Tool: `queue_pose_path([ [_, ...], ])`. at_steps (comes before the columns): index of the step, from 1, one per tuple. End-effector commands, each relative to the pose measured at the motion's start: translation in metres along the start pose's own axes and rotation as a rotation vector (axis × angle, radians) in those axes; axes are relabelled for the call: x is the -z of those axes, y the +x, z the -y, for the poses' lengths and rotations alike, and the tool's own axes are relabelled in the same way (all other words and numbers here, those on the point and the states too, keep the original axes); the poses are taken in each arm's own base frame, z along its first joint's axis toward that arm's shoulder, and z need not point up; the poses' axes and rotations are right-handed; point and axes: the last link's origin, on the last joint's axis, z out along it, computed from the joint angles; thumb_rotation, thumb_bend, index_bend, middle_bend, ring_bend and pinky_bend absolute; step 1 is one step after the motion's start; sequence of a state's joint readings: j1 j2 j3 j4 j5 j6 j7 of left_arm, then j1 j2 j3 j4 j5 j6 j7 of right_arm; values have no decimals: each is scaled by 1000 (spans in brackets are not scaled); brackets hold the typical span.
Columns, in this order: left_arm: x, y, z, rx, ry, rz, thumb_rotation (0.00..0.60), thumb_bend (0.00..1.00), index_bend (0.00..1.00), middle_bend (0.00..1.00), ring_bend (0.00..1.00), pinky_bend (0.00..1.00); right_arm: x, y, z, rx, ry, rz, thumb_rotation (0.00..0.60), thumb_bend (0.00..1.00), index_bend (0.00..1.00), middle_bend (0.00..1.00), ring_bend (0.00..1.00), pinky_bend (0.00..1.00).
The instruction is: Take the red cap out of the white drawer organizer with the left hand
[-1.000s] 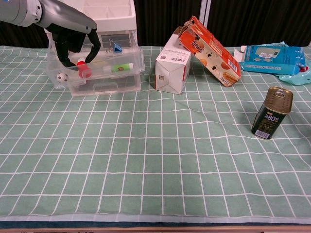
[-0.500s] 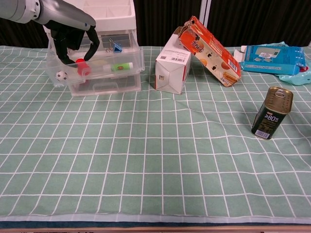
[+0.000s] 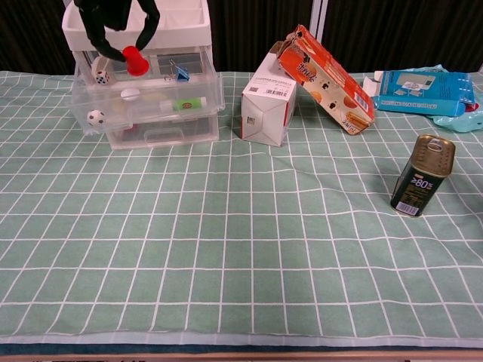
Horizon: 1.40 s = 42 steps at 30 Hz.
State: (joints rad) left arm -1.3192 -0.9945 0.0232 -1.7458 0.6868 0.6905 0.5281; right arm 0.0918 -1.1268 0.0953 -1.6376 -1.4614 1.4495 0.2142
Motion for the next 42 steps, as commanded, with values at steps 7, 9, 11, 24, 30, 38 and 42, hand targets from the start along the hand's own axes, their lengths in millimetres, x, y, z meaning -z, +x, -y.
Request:
queue_pose_path([
  [7, 52, 12, -30, 13, -126, -86, 600, 314, 564, 1000, 1000, 1000, 0, 0, 0, 3, 2, -1, 600, 65, 0, 0, 0, 219],
  [9, 60, 5, -36, 10, -154, -77, 600, 314, 564, 1000, 1000, 1000, 1, 0, 0, 3, 2, 0, 600, 66, 0, 0, 0, 218],
  [11, 67, -1, -40, 1, -174, -68, 600, 314, 564, 1000, 1000, 1000, 1, 0, 1, 3, 3, -1, 600, 66, 0, 0, 0, 218],
  [24, 81, -64, -53, -32, -230, 50, 600, 315, 556, 1000, 1000, 1000, 1, 0, 1, 3, 3, 0, 600, 65, 0, 0, 0, 219],
  [30, 71, -103, -59, -59, -232, 110, 600, 316, 556, 1000, 1000, 1000, 1, 0, 1, 2, 1, 1, 600, 66, 0, 0, 0, 218],
  [38, 56, -139, -67, -82, -228, 165, 600, 316, 559, 1000, 1000, 1000, 0, 0, 0, 1, -1, 0, 600, 66, 0, 0, 0, 218],
  [42, 52, -149, -70, -91, -224, 176, 600, 316, 558, 1000, 1000, 1000, 0, 0, 0, 2, -1, 2, 600, 66, 0, 0, 0, 219],
])
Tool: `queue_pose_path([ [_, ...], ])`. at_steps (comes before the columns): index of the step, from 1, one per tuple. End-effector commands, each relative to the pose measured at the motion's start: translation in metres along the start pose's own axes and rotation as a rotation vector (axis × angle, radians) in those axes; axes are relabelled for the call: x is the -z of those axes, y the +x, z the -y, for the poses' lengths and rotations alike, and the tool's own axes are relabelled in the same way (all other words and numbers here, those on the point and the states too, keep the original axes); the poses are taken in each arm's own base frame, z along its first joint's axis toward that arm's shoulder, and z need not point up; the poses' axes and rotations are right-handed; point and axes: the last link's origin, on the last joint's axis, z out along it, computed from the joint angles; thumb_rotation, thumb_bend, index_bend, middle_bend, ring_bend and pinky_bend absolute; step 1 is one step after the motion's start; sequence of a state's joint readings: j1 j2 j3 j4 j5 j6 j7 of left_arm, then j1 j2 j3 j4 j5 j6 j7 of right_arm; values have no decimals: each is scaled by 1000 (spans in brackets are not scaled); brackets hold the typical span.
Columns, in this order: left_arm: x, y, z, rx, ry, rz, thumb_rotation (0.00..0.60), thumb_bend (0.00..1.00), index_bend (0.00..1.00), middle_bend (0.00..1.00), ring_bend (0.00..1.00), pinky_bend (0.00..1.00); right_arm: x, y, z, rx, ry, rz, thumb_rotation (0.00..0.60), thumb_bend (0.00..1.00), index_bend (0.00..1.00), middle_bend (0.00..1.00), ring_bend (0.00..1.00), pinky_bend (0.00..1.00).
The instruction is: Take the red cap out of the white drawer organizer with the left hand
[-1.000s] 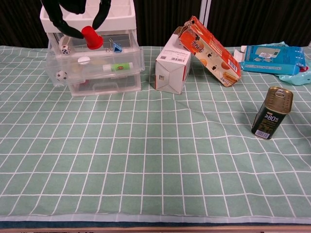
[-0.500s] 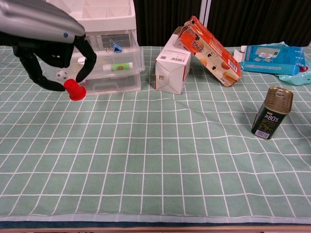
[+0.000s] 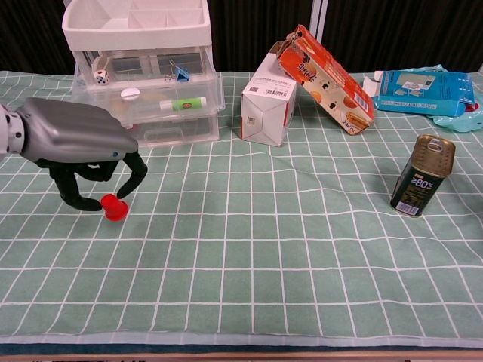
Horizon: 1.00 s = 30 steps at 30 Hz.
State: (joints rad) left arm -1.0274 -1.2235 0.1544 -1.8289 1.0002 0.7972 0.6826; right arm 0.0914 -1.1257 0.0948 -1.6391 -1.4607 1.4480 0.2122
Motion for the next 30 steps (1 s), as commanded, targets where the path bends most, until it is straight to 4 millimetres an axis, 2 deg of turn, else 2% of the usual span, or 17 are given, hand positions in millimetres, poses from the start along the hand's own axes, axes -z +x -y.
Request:
queue_pose_path([
  [1, -4, -8, -2, -1, 5, 19, 600, 311, 557, 1000, 1000, 1000, 0, 0, 0, 0, 1, 0, 600, 66, 0, 0, 0, 219],
  [8, -10, -20, -4, -23, 10, 48, 600, 218, 545, 1000, 1000, 1000, 0, 0, 0, 1, 1, -1, 600, 66, 0, 0, 0, 219],
  [15, -10, -28, -4, -34, 22, 63, 600, 181, 536, 1000, 1000, 1000, 0, 0, 0, 3, 1, -1, 600, 65, 0, 0, 0, 219],
  [20, -8, -23, -2, -8, 39, 36, 600, 158, 495, 1000, 1000, 1000, 1, 0, 0, 2, 1, -2, 600, 67, 0, 0, 0, 219],
  [24, 5, -4, -1, 34, 74, -89, 600, 149, 421, 999, 996, 1000, 1, 1, 0, 1, 0, -4, 600, 66, 0, 0, 0, 219],
  [27, 26, 9, -1, 98, 112, -240, 600, 140, 332, 915, 911, 970, 1, 1, 0, 3, 2, -2, 600, 66, 0, 0, 0, 219],
  [30, 51, 9, 2, 151, 156, -367, 600, 130, 196, 649, 684, 808, 1, 0, 0, 8, 3, -1, 600, 66, 0, 0, 0, 218],
])
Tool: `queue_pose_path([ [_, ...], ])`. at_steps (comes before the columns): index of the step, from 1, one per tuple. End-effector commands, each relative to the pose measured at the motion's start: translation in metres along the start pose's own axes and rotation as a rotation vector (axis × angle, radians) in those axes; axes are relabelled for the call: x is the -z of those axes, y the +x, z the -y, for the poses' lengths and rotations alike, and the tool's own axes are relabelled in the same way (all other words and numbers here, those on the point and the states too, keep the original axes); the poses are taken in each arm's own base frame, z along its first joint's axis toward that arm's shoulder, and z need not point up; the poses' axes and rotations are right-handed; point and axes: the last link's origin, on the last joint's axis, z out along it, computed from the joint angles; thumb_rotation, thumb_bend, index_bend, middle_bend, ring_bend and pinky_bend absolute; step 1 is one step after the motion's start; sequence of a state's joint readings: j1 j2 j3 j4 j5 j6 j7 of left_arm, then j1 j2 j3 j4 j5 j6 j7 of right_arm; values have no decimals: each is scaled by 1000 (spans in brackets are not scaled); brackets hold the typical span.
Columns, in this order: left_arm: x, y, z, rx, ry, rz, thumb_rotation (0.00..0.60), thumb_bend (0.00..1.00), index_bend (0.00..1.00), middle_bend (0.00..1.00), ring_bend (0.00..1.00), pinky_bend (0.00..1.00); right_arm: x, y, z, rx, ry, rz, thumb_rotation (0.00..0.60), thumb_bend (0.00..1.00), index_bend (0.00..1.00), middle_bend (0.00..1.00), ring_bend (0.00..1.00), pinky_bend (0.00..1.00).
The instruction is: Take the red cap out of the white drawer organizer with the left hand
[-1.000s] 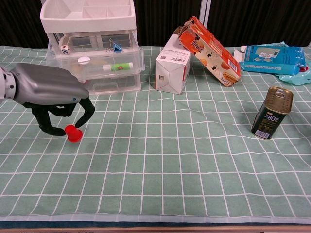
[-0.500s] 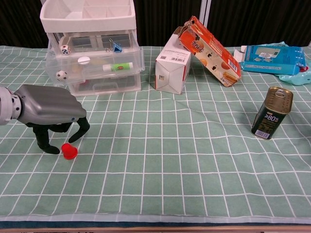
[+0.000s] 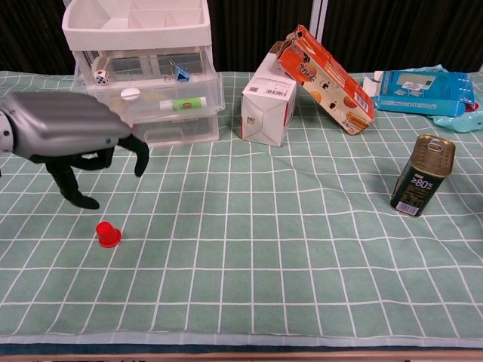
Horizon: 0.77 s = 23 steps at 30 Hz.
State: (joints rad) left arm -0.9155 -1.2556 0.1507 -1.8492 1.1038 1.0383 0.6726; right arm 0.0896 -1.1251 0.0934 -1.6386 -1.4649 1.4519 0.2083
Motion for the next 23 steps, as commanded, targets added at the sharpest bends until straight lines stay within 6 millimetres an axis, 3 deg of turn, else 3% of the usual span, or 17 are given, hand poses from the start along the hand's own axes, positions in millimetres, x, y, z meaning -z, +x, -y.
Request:
queue_pose_path([
  [1, 41, 13, 8, 106, 74, -209, 600, 128, 148, 529, 576, 712, 0, 0, 0, 3, 1, 0, 600, 66, 0, 0, 0, 218],
  [5, 78, -4, 24, 127, 183, -281, 600, 101, 43, 139, 210, 382, 0, 0, 0, 12, 4, 2, 600, 66, 0, 0, 0, 219],
  [8, 99, -20, 33, 181, 279, -284, 600, 86, 0, 4, 36, 189, 0, -1, 1, 25, 9, 0, 600, 65, 0, 0, 0, 218],
  [11, 116, -34, 43, 248, 377, -294, 600, 74, 0, 0, 0, 53, 0, -1, 1, 44, 16, -3, 600, 65, 0, 0, 0, 219],
  [13, 126, -42, 51, 270, 442, -324, 600, 68, 0, 0, 0, 13, 0, -1, 1, 62, 22, -8, 600, 66, 0, 0, 0, 219],
  [18, 155, -63, 65, 301, 577, -389, 600, 51, 0, 0, 0, 0, -1, -2, 0, 95, 27, -19, 600, 65, 0, 0, 0, 218],
  [23, 168, -74, 69, 379, 637, -382, 600, 49, 0, 0, 0, 0, -1, -3, 1, 112, 22, -21, 600, 66, 0, 0, 0, 219],
])
